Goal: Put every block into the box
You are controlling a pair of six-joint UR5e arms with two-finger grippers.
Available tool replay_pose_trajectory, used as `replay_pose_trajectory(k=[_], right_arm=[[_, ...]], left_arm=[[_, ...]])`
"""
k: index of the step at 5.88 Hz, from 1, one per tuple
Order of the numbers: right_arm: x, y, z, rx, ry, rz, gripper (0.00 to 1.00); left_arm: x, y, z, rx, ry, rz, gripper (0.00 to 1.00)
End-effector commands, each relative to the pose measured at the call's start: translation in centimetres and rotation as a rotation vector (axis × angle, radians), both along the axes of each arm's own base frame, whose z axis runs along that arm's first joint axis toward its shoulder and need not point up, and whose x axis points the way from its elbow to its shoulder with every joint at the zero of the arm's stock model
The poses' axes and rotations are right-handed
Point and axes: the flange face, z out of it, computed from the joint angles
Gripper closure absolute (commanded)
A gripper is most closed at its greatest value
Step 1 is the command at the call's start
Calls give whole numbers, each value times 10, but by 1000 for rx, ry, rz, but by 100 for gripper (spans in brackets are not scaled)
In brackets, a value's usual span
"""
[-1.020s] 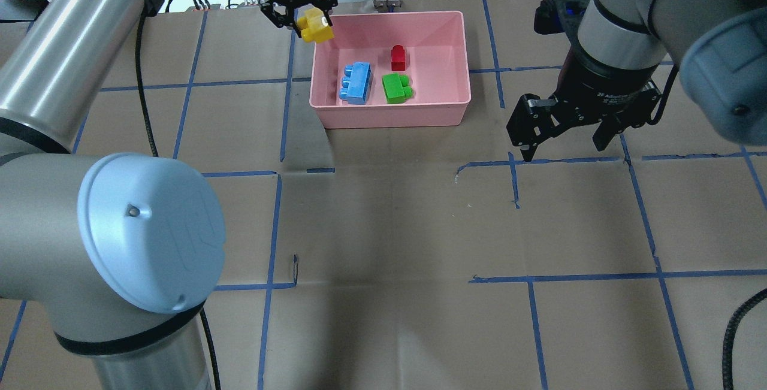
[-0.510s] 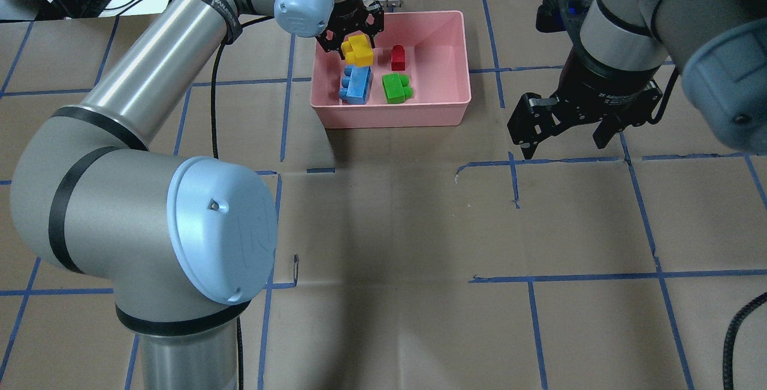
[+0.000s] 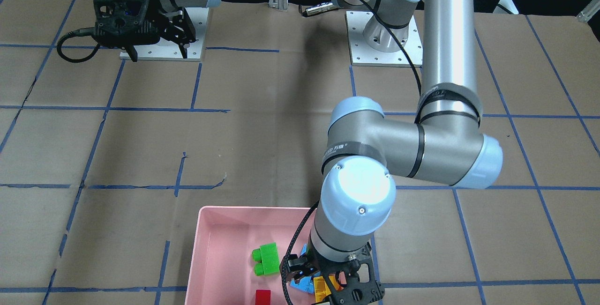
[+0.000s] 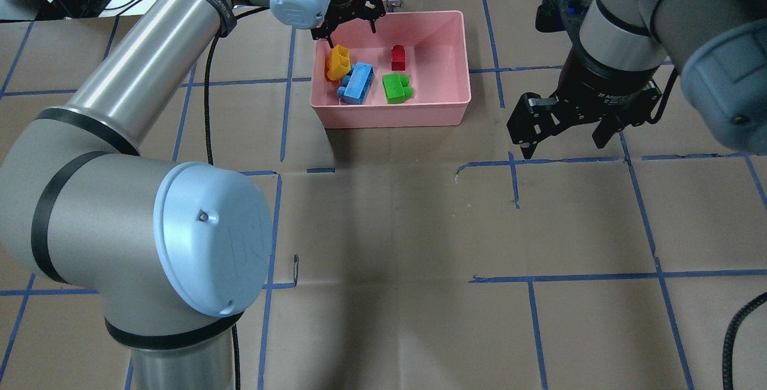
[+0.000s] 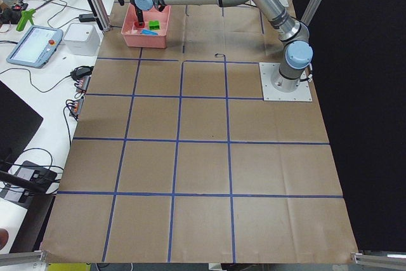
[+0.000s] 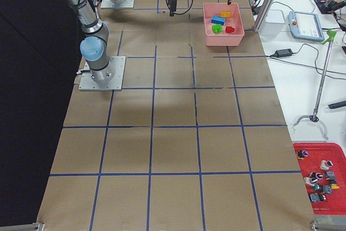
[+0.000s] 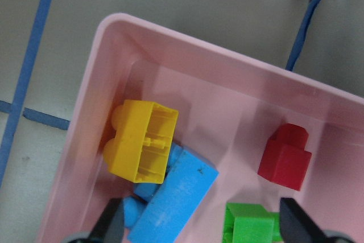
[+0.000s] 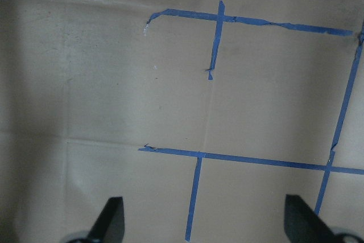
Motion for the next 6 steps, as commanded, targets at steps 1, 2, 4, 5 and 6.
replay_pose_trajectory(k=[1, 2, 4, 5, 6], right_arm=[[0, -2, 1, -12, 0, 0, 0], [0, -3, 1, -14, 0, 0, 0], [0, -2, 0, -12, -2, 0, 0], [0, -2, 0, -12, -2, 0, 0], [0, -2, 0, -12, -2, 0, 0]], left_arm=[[81, 38, 82, 75, -38, -133, 1], [105, 73, 116, 69, -39, -154, 1], [113, 160, 136, 80, -39, -297, 1], [127, 199, 141, 78, -40, -331, 1], [138, 230, 142, 82, -45, -382, 1]])
